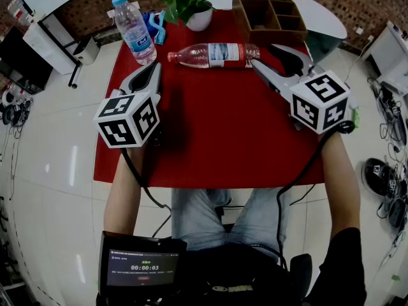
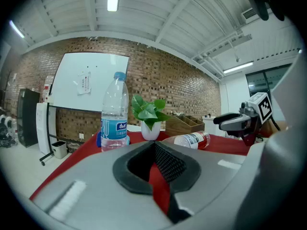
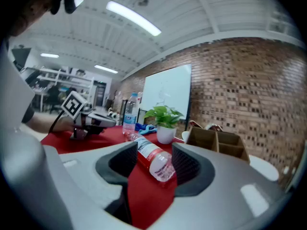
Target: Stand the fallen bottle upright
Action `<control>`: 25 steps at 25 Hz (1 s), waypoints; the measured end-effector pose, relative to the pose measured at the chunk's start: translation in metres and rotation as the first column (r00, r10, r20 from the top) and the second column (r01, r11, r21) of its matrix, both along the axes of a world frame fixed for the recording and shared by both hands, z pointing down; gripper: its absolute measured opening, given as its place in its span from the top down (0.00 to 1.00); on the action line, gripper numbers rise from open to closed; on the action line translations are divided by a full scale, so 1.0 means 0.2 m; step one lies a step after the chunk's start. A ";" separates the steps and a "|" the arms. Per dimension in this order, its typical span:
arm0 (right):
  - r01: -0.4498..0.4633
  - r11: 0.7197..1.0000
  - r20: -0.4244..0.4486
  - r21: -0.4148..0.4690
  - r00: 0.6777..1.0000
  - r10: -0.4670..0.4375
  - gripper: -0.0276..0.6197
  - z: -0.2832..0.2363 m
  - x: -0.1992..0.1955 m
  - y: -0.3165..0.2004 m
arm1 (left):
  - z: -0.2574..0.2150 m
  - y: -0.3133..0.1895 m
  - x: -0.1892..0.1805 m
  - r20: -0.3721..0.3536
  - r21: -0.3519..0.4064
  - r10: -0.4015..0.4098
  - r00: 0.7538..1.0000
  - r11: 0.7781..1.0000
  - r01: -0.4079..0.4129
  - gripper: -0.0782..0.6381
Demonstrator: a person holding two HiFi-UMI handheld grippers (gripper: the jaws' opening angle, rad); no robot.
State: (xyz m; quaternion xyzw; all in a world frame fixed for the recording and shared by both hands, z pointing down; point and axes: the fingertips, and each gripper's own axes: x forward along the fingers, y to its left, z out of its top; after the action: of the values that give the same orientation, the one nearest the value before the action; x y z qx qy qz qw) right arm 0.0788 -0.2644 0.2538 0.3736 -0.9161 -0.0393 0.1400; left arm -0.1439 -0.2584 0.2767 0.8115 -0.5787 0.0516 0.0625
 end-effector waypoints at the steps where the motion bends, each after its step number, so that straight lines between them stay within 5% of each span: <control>1: 0.047 0.999 -0.071 0.009 0.996 -0.046 0.59 -0.02 -0.05 0.01 | 0.00 0.00 0.00 0.002 -0.002 0.002 1.000 1.000 -0.002 0.88; 4: 0.192 0.981 -0.316 0.022 0.932 -0.175 0.47 -0.05 -0.23 0.02 | 0.00 0.00 -0.01 0.008 -0.005 0.007 1.000 1.000 -0.007 0.88; 8: 0.347 0.938 -0.666 -0.002 0.699 -0.260 0.47 0.04 -0.45 0.02 | 0.00 0.01 0.00 0.008 -0.009 0.009 1.000 1.000 -0.009 0.88; 10: 0.369 0.929 -0.759 -0.027 0.597 -0.259 0.47 0.11 -0.53 -0.03 | 0.00 0.01 0.00 0.008 -0.009 0.009 1.000 1.000 -0.009 0.88; 13: 0.377 0.918 -0.813 -0.122 0.492 -0.310 0.47 0.24 -0.63 -0.09 | 0.00 0.00 0.00 0.007 -0.008 0.009 1.000 1.000 -0.009 0.88; 17: 0.368 0.909 -0.826 -0.195 0.438 -0.355 0.47 0.35 -0.66 -0.15 | 0.00 0.01 0.00 0.007 -0.009 0.011 1.000 1.000 -0.011 0.88; 25: 0.355 0.905 -0.817 -0.236 0.432 -0.383 0.49 0.44 -0.65 -0.14 | 0.01 0.01 -0.02 0.007 -0.009 0.012 1.000 1.000 -0.012 0.88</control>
State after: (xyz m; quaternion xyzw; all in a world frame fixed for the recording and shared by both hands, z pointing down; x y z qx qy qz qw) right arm -0.0521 -0.2930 0.3412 0.0953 -0.7890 -0.2323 0.5608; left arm -0.1487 -0.2564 0.2784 0.8144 -0.5739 0.0573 0.0638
